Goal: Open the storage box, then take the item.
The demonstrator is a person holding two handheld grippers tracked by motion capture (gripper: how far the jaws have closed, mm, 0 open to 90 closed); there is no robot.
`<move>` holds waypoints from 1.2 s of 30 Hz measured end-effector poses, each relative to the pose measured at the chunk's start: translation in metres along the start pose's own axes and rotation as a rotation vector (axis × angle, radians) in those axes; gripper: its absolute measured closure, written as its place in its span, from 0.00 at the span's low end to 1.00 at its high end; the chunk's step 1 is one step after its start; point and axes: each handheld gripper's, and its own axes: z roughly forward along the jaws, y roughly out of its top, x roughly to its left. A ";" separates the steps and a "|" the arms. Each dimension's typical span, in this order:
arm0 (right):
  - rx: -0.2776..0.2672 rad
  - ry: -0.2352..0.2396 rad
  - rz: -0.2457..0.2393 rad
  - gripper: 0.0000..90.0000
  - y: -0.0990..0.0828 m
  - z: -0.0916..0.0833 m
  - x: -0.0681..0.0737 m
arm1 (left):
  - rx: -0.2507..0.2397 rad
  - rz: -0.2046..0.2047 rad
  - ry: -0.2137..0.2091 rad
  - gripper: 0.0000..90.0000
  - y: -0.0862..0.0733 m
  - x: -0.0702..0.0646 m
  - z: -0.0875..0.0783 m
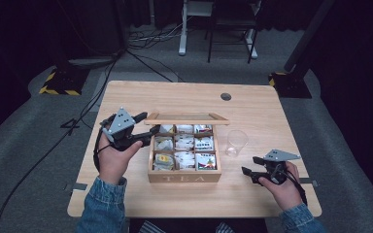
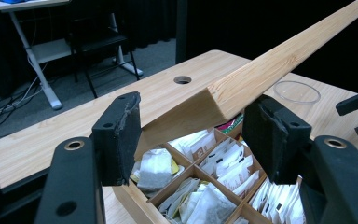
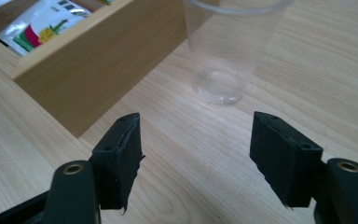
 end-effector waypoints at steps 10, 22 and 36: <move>0.010 0.050 -0.049 0.43 0.020 -0.002 0.009 | 0.002 -0.021 -0.014 0.42 -0.001 0.002 0.000; -0.033 0.120 -0.099 0.43 0.054 0.005 0.038 | 0.033 -0.007 0.012 0.43 -0.002 0.002 0.003; -0.044 0.181 -0.140 0.42 0.090 0.029 0.077 | 0.036 0.005 0.013 0.43 -0.001 0.001 0.009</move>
